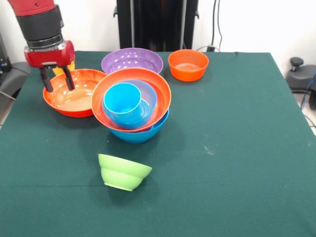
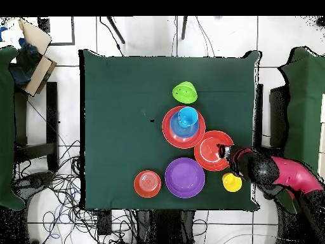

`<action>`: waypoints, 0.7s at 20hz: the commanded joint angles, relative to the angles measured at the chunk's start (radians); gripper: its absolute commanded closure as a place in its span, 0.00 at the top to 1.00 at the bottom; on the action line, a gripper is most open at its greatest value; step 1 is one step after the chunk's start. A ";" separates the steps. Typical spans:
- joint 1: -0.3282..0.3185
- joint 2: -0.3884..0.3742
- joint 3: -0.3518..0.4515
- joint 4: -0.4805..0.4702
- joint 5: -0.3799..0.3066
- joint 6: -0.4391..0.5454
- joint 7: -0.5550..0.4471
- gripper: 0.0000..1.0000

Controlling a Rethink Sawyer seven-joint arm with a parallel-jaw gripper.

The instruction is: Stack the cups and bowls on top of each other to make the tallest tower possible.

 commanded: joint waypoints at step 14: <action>0.006 0.009 0.048 -0.153 -0.086 0.168 -0.415 1.00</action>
